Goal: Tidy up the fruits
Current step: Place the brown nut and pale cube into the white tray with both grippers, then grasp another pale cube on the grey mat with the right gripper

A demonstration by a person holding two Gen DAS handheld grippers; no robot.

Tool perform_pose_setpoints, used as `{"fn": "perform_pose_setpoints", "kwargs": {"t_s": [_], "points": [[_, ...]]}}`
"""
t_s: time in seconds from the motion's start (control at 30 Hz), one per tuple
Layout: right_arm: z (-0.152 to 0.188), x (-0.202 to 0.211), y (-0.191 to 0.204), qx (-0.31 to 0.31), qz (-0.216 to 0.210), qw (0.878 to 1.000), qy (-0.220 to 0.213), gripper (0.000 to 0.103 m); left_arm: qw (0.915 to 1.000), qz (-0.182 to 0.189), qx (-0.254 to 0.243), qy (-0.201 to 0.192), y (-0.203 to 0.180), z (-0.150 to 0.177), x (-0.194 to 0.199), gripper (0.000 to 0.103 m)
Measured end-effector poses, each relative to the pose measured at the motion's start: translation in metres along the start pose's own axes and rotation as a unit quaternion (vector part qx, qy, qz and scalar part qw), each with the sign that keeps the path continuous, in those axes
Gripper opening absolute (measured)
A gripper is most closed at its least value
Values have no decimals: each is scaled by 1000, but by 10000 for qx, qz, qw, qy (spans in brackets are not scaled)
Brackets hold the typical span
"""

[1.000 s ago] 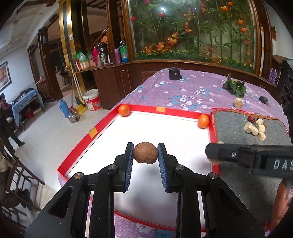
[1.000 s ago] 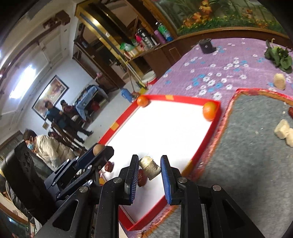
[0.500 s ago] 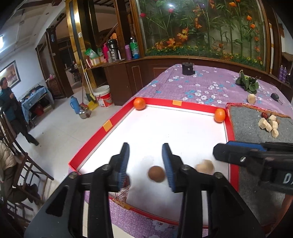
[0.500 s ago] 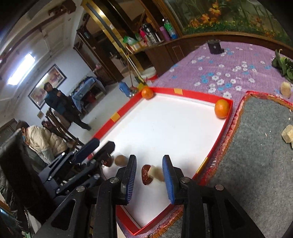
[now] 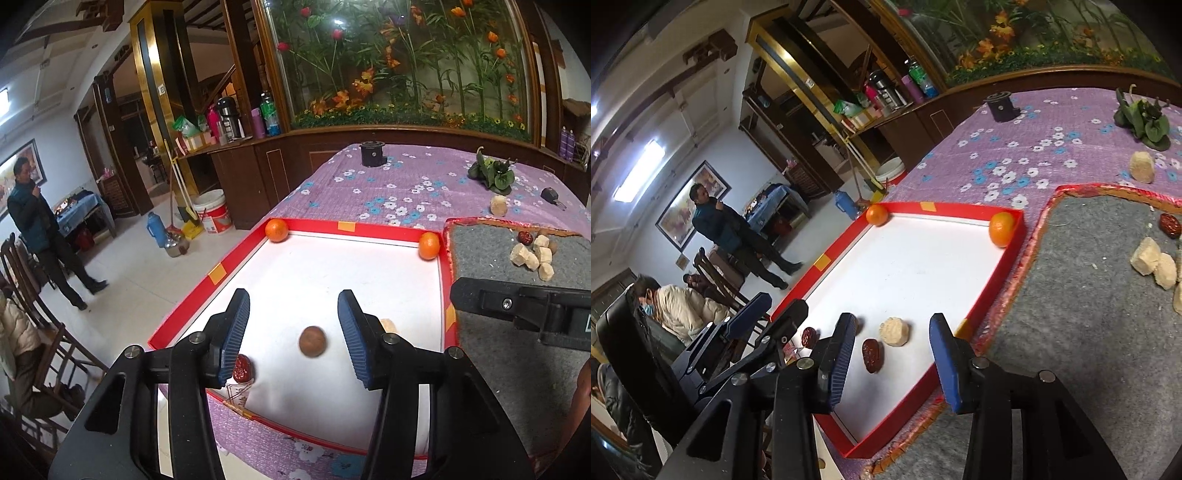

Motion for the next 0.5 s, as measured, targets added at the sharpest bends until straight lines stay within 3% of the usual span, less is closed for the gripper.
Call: {"fn": "perform_pose_setpoints", "kwargs": {"t_s": [0.5], "points": [[-7, 22, -15, -82, -55, 9997, -209, 40, 9999, -44, -99, -95, -10, -8, 8, 50]]}}
Point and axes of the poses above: each gripper's, at about its wrist camera, not at the fingertips, and x roughly against the way its jaws point, y to its left, z to its underside, the point moved 4 cm from there along -x, roughly the way its jaws point, and after that the axes turned 7 degrees about -z, right-handed, at the moved point
